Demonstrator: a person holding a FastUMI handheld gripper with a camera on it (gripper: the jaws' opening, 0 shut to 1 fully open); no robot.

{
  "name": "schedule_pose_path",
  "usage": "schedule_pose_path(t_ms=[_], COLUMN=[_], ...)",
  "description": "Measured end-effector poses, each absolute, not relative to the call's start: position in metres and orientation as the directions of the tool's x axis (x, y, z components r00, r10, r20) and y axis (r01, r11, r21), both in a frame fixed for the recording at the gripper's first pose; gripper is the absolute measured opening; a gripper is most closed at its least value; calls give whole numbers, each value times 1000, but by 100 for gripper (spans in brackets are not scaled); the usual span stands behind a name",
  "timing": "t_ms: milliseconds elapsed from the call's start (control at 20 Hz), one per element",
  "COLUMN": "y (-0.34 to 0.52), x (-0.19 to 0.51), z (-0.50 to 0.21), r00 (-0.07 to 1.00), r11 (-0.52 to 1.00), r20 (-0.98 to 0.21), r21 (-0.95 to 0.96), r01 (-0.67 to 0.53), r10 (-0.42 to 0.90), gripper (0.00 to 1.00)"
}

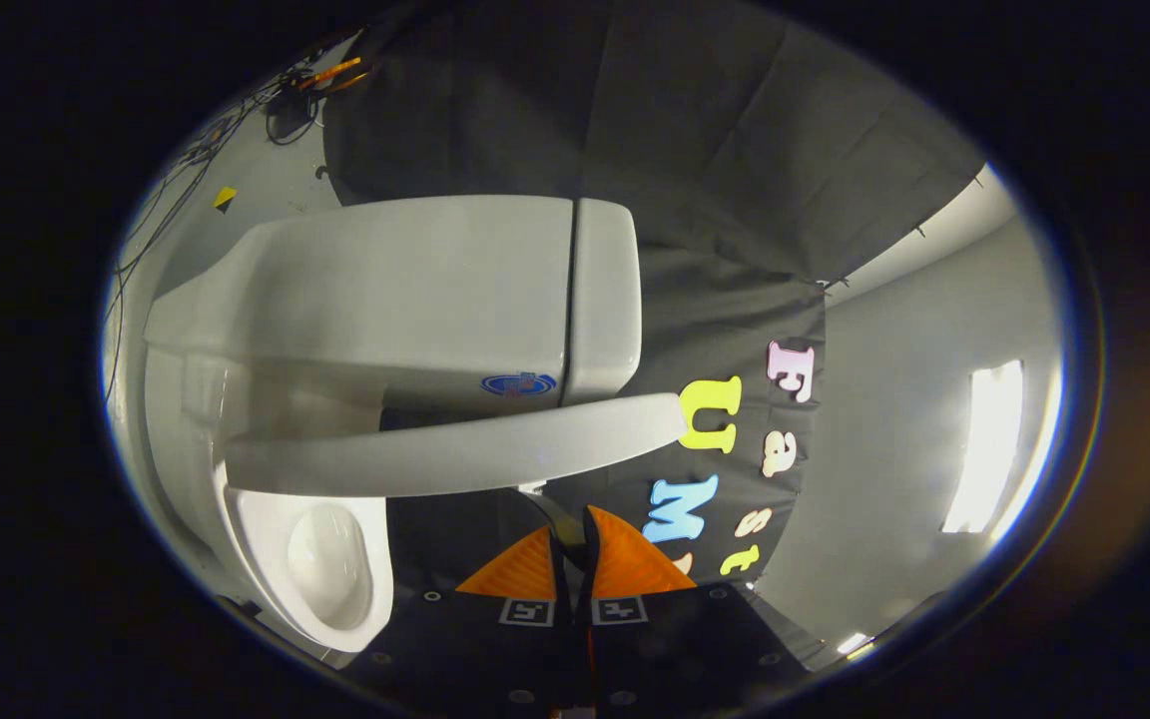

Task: Open the toilet lid.

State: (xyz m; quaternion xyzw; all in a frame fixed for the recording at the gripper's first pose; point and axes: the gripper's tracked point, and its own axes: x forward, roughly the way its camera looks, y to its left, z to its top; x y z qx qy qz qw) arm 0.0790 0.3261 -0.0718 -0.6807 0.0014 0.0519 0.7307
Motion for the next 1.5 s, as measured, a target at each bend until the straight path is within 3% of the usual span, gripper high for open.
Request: schedule_pose_path(t_ms=[650,1200,1350,1500], y=[317,314,315,316], x=[79,76,76,73], z=[-78,-76,-70,-67], r00=[994,988,985,980], r11=[17,-138,-156,-155], r20=[-78,-103,-97,-109], r21=[-997,-987,-985,-984], r01=[-79,-87,-75,-84], r10=[81,112,140,166], gripper=[0,1,11,32])
